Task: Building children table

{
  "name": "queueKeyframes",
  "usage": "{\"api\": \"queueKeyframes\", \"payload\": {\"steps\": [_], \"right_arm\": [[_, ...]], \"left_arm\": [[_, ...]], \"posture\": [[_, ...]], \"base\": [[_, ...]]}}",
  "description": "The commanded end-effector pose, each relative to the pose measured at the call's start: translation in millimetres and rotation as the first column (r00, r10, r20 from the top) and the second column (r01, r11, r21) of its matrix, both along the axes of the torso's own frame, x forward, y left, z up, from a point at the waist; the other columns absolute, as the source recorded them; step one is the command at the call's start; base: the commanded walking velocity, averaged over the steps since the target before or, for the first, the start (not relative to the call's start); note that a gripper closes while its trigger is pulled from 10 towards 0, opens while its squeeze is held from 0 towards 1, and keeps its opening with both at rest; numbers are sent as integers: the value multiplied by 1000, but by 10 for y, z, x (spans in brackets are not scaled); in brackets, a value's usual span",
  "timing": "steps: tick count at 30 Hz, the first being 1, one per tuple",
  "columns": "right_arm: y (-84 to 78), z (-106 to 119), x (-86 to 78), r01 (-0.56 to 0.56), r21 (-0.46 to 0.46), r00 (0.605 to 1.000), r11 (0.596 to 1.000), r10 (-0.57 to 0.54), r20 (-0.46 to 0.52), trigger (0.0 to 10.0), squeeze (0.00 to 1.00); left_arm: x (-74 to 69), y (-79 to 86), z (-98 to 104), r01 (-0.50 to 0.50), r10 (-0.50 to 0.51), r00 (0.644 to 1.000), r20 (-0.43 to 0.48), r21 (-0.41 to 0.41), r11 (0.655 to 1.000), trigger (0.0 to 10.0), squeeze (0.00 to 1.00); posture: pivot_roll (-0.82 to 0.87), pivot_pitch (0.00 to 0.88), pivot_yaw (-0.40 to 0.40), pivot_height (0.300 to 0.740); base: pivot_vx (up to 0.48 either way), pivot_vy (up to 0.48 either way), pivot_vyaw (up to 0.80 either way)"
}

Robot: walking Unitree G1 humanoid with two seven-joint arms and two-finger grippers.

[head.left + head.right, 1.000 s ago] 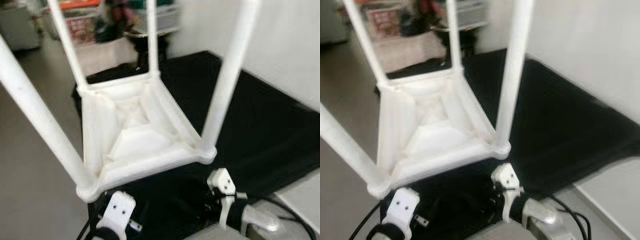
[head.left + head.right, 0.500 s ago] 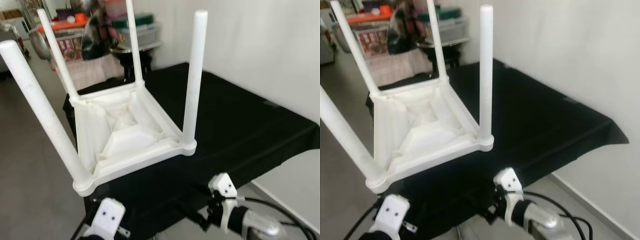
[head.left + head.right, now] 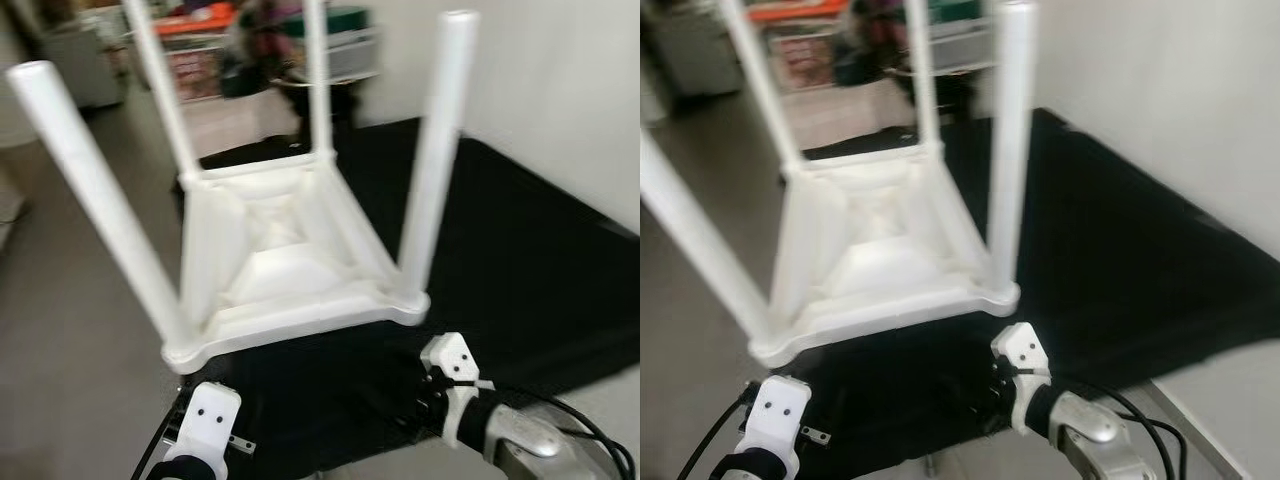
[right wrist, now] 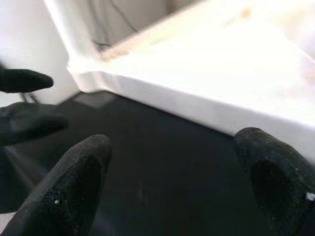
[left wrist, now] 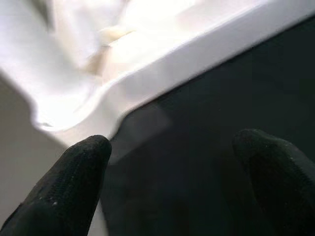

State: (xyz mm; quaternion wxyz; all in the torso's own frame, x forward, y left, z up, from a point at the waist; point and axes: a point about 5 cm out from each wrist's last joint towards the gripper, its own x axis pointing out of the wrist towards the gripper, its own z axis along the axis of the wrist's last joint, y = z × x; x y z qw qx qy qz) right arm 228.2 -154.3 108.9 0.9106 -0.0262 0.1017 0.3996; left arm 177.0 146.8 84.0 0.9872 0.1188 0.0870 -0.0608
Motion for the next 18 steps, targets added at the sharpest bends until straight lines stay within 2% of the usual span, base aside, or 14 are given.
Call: {"api": "queueKeyframes", "payload": {"steps": [1, 9, 12, 16, 17, 18], "right_arm": [[-7, -39, -25, -13, -26, 1000, 1000, 12, -10, 10000, 0], [-32, -29, 15, 38, -1, 999, 999, -38, -1, 10000, 0], [-50, -15, 40, 71, 26, 997, 997, -71, -6, 10000, 0], [-122, 10, 63, 112, -3, 993, 994, -112, 27, 10000, 0], [-228, 41, 97, 192, -33, 980, 981, -190, 63, 10000, 0], [-228, 41, 97, 192, -33, 980, 981, -190, 63, 10000, 0]], "left_arm": [[7, 3, -5, 6, -6, 1000, 5, 26, 1000, 10000, 0], [29, -11, 28, 11, -11, 1000, 29, 15, 1000, 10000, 0], [33, -28, 58, 26, -27, 998, 49, 12, 1000, 10000, 0], [42, -37, 96, 44, -45, 996, 75, 13, 999, 10000, 0], [55, -42, 146, 63, -64, 993, 100, 6, 998, 10000, 0], [55, -42, 146, 63, -64, 993, 100, 6, 998, 10000, 0]], "posture": [[-110, 4, 29, 740], [-109, 9, 30, 740], [-108, 11, 30, 740], [-108, 13, 28, 740], [-109, 15, 25, 740], [-109, 15, 25, 740]], "base": [[0, 0, 775], [0, 0, 770], [0, 0, 0], [0, 0, 0], [0, 0, 0], [0, 0, 0]]}}
